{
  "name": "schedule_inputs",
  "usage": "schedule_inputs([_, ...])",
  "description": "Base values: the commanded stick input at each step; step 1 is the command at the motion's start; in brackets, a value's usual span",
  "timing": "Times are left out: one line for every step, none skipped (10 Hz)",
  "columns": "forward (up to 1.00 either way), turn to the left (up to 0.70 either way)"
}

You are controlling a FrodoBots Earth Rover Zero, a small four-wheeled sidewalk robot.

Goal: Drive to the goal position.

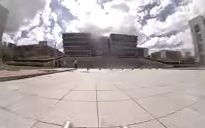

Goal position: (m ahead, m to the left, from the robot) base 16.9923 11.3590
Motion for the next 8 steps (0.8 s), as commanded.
schedule_inputs([0.7, 0.0])
schedule_inputs([0.7, 0.0])
schedule_inputs([0.7, 0.0])
schedule_inputs([0.7, 0.0])
schedule_inputs([0.7, 0.0])
schedule_inputs([0.7, 0.0])
schedule_inputs([0.7, 0.0])
schedule_inputs([0.7, 0.0])
